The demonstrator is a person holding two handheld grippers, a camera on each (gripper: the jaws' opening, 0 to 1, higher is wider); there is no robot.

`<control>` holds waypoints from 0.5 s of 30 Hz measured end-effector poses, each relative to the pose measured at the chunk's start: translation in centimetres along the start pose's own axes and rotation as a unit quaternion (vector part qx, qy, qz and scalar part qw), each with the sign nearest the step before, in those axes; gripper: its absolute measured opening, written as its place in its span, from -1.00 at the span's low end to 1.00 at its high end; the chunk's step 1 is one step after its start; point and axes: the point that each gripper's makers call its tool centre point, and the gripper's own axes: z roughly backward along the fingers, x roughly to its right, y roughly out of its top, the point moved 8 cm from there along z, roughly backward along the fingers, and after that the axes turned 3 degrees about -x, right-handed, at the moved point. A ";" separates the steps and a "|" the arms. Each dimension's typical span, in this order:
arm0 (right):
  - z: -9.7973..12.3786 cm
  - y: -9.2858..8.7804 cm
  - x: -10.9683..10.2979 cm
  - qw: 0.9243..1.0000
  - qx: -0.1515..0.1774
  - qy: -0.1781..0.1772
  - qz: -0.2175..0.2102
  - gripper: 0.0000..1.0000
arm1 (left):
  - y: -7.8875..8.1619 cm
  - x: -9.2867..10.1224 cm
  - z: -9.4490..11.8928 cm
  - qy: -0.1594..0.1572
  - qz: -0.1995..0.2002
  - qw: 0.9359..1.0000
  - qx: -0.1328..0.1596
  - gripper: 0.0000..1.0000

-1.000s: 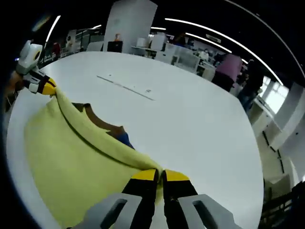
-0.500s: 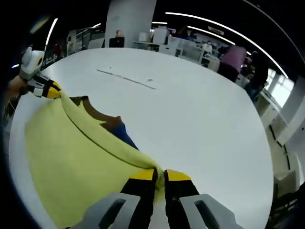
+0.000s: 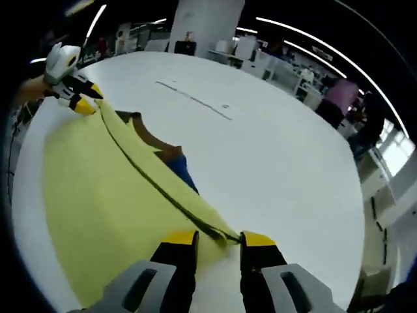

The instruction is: Fold the garment on the visible template until the final outline fits inside the template.

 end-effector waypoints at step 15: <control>-0.5 0.6 1.5 0.988 0.036 -0.043 -0.142 -0.93 | 0.7 -2.2 -0.3 0.063 0.063 0.995 0.050 -0.90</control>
